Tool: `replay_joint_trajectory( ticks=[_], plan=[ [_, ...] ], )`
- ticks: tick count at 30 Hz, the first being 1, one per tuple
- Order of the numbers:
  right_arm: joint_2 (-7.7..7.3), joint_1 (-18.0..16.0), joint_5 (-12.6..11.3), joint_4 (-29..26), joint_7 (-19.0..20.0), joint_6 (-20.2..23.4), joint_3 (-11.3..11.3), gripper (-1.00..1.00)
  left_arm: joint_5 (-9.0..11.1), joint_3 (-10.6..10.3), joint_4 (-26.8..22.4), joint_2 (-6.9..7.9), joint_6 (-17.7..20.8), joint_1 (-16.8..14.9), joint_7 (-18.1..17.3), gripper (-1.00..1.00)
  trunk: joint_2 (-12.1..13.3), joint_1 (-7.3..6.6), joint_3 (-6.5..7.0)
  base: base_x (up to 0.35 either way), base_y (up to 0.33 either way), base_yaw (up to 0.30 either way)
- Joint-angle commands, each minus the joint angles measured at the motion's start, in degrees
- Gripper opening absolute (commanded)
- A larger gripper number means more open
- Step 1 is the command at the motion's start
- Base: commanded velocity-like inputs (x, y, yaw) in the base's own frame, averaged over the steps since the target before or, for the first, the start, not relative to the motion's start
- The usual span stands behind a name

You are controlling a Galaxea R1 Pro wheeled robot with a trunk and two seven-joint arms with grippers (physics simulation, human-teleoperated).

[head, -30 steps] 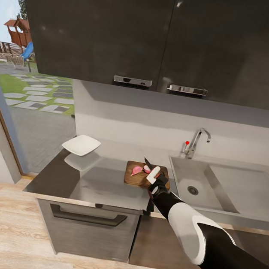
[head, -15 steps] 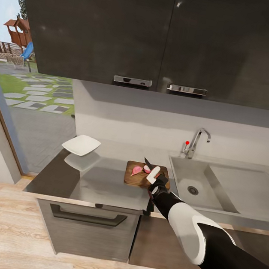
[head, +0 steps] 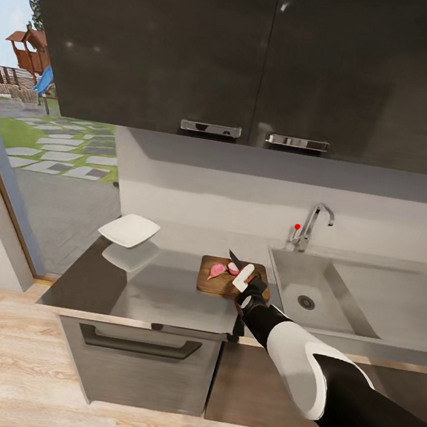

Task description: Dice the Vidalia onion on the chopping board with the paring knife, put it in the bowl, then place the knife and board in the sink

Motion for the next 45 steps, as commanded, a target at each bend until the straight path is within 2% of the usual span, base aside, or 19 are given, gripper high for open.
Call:
replay_joint_trajectory(
  ticks=[1, 45],
  plan=[
    [0.03, -0.05, 0.61, 0.03, -0.18, 0.25, -0.46, -1.00, 0.60, -0.47, -0.08, 0.09, -0.11, 0.00, 0.18, 1.00, -0.12, 0.04, -0.11, 0.000, 0.000, 0.000],
    [0.03, -0.05, 0.53, 0.03, -0.09, 0.50, -0.46, -1.00, 0.58, -0.49, -0.07, 0.09, -0.11, 0.00, 0.18, 1.00, -0.12, 0.04, -0.11, 0.000, 0.000, 0.000]
  ],
)
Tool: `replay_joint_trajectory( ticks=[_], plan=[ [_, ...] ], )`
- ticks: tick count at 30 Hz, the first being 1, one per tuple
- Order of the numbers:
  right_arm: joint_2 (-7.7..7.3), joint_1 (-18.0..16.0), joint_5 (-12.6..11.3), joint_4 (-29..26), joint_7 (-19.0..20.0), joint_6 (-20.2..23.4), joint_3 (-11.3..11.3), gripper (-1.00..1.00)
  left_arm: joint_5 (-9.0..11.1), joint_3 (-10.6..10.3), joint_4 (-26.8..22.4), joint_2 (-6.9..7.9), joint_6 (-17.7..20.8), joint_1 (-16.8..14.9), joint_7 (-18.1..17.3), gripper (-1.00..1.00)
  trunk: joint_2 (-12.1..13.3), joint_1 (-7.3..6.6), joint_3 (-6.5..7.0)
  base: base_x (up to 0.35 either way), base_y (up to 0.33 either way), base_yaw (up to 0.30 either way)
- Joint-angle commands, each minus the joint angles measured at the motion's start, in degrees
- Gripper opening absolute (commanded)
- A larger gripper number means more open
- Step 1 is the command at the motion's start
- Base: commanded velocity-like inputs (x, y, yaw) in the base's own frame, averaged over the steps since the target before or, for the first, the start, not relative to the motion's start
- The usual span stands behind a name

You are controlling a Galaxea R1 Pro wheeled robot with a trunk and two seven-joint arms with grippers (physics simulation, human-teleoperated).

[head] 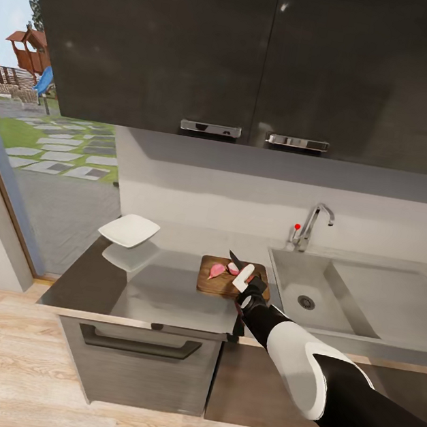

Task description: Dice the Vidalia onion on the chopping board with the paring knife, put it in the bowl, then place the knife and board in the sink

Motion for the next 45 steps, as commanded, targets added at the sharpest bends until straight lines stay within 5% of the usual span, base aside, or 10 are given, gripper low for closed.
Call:
replay_joint_trajectory(
  ticks=[1, 45],
  plan=[
    [0.03, -0.05, 0.60, 0.03, -0.17, 0.25, -0.46, -1.00, 0.60, -0.47, -0.08, 0.09, -0.11, 0.00, 0.18, 1.00, -0.12, 0.04, -0.11, 0.000, 0.000, 0.000],
    [0.03, -0.05, 0.60, 0.03, -0.17, 0.25, -0.45, -1.00, 0.60, -0.47, -0.14, 0.09, -0.18, 0.00, 0.18, 1.00, -0.12, 0.04, -0.11, 0.000, 0.000, 0.000]
  ],
)
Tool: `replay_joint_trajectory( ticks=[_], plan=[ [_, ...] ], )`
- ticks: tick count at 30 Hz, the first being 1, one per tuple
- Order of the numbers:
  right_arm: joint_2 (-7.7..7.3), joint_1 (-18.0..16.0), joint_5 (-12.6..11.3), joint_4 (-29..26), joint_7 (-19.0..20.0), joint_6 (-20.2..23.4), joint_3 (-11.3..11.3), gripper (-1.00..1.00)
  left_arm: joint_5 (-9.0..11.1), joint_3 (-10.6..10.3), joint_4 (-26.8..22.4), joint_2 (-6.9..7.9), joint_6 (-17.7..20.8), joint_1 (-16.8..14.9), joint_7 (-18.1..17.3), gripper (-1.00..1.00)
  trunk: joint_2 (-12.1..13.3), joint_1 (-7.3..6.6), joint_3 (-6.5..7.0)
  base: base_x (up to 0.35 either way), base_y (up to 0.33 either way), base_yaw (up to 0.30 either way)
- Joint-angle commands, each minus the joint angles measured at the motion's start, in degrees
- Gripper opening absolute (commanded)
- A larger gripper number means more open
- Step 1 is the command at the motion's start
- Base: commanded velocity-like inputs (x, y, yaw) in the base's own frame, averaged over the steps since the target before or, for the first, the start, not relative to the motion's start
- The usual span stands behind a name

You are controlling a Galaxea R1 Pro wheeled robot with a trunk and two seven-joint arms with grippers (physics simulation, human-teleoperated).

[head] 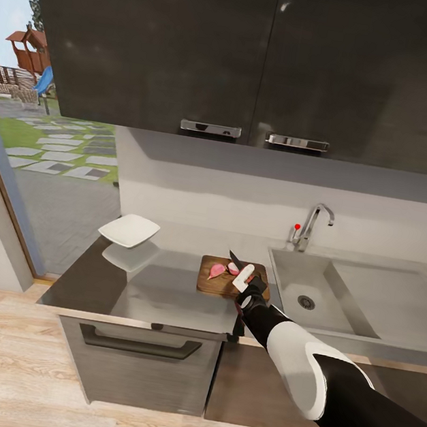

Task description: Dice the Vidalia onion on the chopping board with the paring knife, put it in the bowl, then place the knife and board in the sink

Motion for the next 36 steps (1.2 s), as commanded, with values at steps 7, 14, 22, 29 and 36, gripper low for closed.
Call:
replay_joint_trajectory(
  ticks=[7, 14, 22, 29, 36],
  plan=[
    [0.03, -0.05, 0.60, -0.05, -0.40, 0.17, -0.46, -1.00, 0.59, -0.47, -0.13, 0.09, -0.12, 0.00, 0.18, 1.00, -0.12, 0.04, -0.11, 0.000, 0.000, 0.000],
    [0.03, -0.05, 0.89, -0.21, -0.58, 0.11, -0.46, -1.00, 0.68, -0.34, 0.21, 0.09, -0.12, 0.00, 0.18, 1.00, -0.12, 0.04, -0.11, 0.000, 0.000, 0.000],
    [0.03, -0.05, 1.00, -0.25, -0.51, -0.11, -0.30, -1.00, 0.61, -0.29, 0.48, 0.09, -0.12, 0.00, 0.18, 1.00, -0.12, 0.04, -0.11, 0.000, 0.000, 0.000],
    [0.03, -0.05, 0.96, -0.61, -0.60, -0.12, -0.29, -1.00, 0.60, -0.26, 0.43, 0.09, -0.05, 0.00, 0.26, 1.00, -0.12, 0.04, -0.11, 0.000, 0.000, 0.000],
    [0.03, -0.05, 0.90, -0.36, -0.39, -0.04, -0.28, -1.00, 0.68, -0.21, 0.97, 0.27, -0.10, 0.00, 0.33, 1.00, -0.12, 0.04, -0.11, 0.000, 0.000, 0.000]
  ],
)
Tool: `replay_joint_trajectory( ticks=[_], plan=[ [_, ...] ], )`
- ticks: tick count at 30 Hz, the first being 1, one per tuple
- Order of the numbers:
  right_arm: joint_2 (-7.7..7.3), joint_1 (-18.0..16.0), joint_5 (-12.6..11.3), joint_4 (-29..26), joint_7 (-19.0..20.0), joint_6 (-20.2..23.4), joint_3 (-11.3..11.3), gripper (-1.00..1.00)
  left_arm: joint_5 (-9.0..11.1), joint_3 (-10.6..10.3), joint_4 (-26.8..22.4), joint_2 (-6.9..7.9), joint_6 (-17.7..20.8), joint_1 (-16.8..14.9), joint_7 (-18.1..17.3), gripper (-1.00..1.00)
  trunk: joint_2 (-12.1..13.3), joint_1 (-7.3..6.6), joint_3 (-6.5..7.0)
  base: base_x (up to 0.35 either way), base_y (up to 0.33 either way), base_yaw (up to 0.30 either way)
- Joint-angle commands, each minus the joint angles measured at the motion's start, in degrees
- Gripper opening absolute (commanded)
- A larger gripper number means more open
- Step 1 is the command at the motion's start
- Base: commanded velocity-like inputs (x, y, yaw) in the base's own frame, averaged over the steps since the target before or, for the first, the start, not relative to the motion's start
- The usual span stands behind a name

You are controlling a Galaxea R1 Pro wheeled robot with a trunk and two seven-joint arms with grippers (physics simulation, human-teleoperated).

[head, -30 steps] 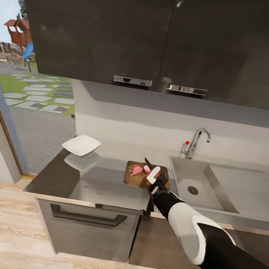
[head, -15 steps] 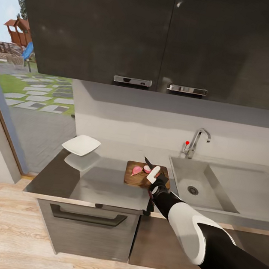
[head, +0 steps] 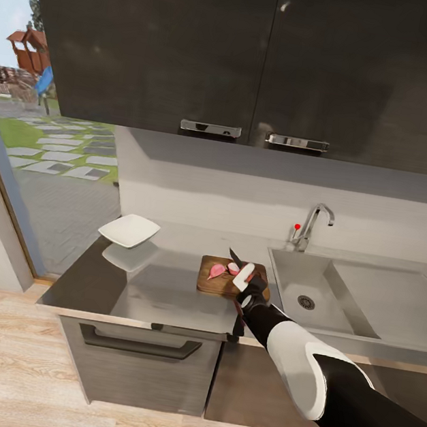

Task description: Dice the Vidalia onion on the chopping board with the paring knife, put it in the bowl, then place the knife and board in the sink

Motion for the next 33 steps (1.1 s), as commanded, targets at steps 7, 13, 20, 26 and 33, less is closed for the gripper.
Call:
replay_joint_trajectory(
  ticks=[7, 13, 20, 26, 33],
  plan=[
    [0.03, -0.06, 0.49, 0.32, 2.54, 0.33, -0.53, -1.00, 0.61, -0.48, 0.08, 0.08, -0.13, 0.00, 0.19, 1.00, -0.12, 0.04, -0.11, 0.000, 0.000, 0.000],
    [0.03, -0.06, 0.39, 0.38, 4.21, 0.68, -0.54, -1.00, 0.61, -0.48, 0.07, -0.01, -0.13, 0.00, 0.16, 1.00, -0.12, 0.04, -0.11, 0.000, 0.000, 0.000],
    [0.03, -0.06, 0.39, 0.31, 4.14, 0.54, -0.54, -1.00, 0.61, -0.48, 0.07, -0.01, -0.13, 0.00, 0.19, 1.00, -0.12, 0.04, -0.11, 0.000, 0.000, 0.000],
    [0.03, -0.06, 0.20, -0.81, 3.61, 0.11, -0.77, -1.00, 0.61, -0.48, 0.15, -0.01, -0.13, 0.00, 0.17, 1.00, -0.12, 0.04, -0.11, 0.000, 0.000, 0.000],
    [0.03, -0.06, 0.12, -0.80, 3.57, -1.31, -0.80, -1.00, 0.61, -0.48, 0.16, -0.01, -0.13, 0.00, 0.15, 1.00, -0.12, 0.04, -0.11, -0.068, 0.040, 0.000]
  ],
)
